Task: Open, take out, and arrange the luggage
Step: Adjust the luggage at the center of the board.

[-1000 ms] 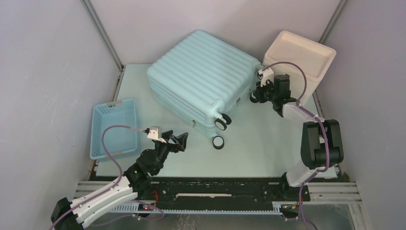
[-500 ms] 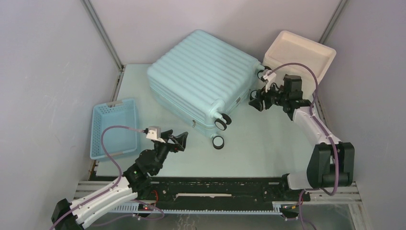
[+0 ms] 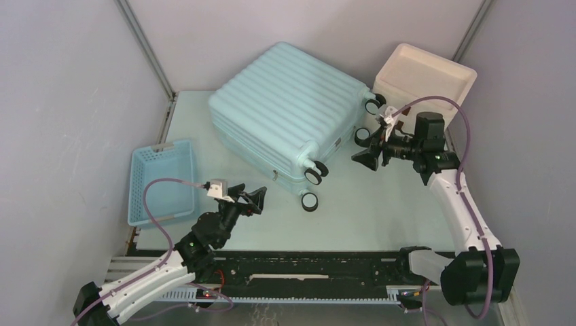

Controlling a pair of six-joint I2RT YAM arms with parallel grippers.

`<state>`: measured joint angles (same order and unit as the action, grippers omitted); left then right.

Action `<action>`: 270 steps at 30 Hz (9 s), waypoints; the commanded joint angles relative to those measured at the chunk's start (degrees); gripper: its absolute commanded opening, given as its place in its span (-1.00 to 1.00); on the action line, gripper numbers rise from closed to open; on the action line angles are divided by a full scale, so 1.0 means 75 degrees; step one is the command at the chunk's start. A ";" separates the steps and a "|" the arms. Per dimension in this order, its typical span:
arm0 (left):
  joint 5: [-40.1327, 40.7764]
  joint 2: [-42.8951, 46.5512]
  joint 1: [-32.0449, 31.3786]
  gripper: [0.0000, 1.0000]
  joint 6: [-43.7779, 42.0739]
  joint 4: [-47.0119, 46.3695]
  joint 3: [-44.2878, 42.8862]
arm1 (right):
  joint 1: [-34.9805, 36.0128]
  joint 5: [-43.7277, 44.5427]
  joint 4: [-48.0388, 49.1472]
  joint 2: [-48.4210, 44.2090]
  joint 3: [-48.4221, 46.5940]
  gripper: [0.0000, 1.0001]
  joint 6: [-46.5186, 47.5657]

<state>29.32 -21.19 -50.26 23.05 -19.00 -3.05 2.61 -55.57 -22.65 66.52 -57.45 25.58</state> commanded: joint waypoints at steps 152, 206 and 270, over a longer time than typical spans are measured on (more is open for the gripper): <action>0.0333 -0.0711 -0.0025 0.59 0.0192 -0.0041 -0.0276 | 0.3971 0.1411 0.1548 0.0507 0.0462 -0.16 -0.3063; -0.0447 0.1436 -0.0027 0.66 0.2178 0.4780 -0.3190 | 0.0022 -0.0745 -0.2741 -0.0682 -0.1527 1.00 0.0893; -0.4572 -0.6419 0.5224 0.45 0.1947 0.2912 -0.7223 | 0.2621 0.1817 -0.0478 0.1124 -0.0701 -0.63 -0.1828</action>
<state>3.46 -65.63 -11.27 38.87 2.76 -51.27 12.62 -22.70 -27.70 78.48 -67.72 18.61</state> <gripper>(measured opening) 0.731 0.571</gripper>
